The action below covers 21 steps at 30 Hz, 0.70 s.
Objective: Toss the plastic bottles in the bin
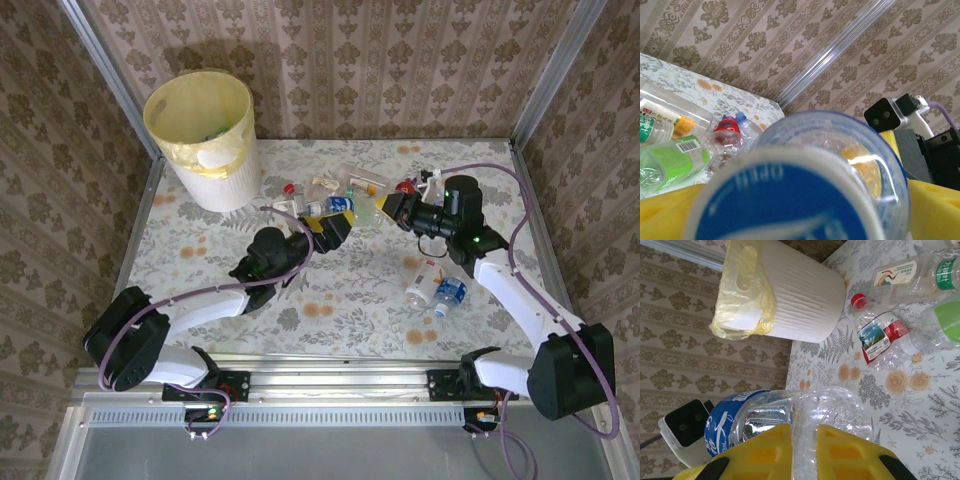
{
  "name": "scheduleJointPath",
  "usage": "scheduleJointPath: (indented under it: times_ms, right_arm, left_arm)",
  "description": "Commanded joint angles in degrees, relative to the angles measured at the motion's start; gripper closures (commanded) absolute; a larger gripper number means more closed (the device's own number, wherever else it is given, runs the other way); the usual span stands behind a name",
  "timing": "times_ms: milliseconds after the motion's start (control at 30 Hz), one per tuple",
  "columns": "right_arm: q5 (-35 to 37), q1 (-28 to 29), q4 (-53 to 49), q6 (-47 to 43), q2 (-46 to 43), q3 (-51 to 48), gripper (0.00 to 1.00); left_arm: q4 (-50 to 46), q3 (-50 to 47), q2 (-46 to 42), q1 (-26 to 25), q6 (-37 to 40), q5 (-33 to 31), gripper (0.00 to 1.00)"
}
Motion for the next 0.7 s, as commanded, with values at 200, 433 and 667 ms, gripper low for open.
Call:
scheduleJointPath:
  times_ms: [200, 433, 667]
  right_arm:
    - [-2.2, 2.0, 3.5, 1.4, -0.7, -2.3, 0.86]
    - [-2.2, 2.0, 3.1, 1.2, -0.1, -2.0, 0.82]
    - [-1.6, 2.0, 0.4, -0.9, -1.0, -1.3, 0.48]
  left_arm:
    - [3.4, 2.6, 1.5, 1.1, -0.7, 1.0, 0.31]
    - [2.6, 2.2, 0.2, 1.7, -0.2, 1.9, 0.51]
    - [-0.5, 2.5, -1.9, 2.9, 1.3, 3.2, 0.62]
